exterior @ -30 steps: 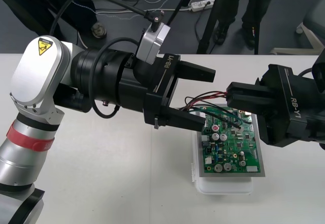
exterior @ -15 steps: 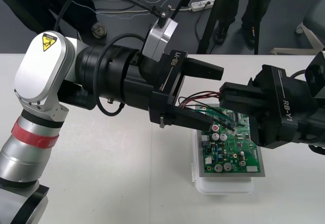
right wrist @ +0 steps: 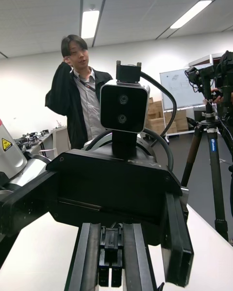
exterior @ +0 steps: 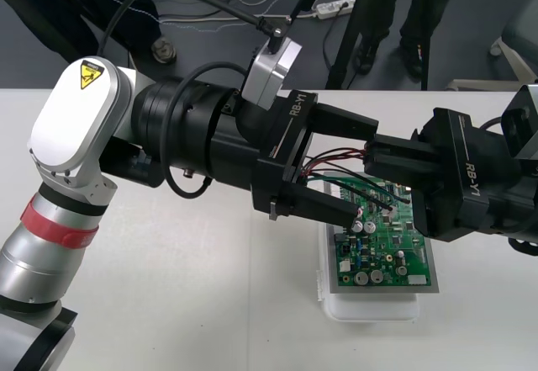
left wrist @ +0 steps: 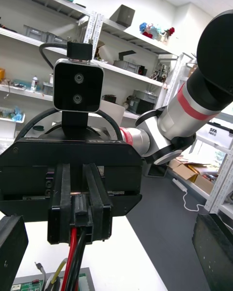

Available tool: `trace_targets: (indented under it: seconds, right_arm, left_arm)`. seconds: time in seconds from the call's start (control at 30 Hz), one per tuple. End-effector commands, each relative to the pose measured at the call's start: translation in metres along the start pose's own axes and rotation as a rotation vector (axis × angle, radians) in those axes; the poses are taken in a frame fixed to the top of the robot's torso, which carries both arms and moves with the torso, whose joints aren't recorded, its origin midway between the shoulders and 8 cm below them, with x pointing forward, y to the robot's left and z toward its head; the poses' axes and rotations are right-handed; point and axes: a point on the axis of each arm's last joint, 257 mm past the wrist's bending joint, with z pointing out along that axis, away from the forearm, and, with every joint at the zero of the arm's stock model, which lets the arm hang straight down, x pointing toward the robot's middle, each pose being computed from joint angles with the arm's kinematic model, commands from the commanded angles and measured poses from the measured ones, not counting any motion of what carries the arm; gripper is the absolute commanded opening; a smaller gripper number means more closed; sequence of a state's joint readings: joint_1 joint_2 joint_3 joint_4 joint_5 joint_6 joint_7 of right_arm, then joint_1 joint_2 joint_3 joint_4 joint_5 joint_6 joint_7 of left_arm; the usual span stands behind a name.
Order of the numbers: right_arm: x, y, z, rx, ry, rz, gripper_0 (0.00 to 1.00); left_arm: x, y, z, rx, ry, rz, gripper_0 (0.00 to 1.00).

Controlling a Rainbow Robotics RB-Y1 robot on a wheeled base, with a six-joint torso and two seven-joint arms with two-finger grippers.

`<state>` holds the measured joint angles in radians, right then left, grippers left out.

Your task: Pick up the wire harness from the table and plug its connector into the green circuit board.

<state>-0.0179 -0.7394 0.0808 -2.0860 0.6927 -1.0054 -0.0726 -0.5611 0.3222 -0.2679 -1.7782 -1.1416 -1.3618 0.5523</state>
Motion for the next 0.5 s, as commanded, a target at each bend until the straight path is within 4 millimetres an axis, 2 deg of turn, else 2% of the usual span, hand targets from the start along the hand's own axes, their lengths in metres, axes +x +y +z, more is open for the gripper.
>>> trace_targets:
  seconds: [0.03,0.13,0.4,0.5]
  right_arm:
    - [-0.004,0.0056,0.0091,-0.032,-0.012,-0.069,0.0]
    - [-0.0039,0.0044,0.0089,-0.028,-0.011,-0.069,0.0]
    - [-0.0043,0.0017,0.0086,-0.018,-0.01,-0.07,0.0]
    - [-0.0039,0.0021,0.0088,-0.019,-0.01,-0.069,0.0]
  left_arm:
    - [-0.0103,0.0049,-0.0015,-0.016,0.001,0.095,1.0]
    - [-0.0089,0.0054,-0.0039,-0.019,0.008,0.101,0.86]
    - [-0.0063,0.0069,-0.0066,-0.028,0.013,0.105,0.75]
    - [-0.0078,0.0078,-0.0061,-0.031,0.008,0.108,0.64]
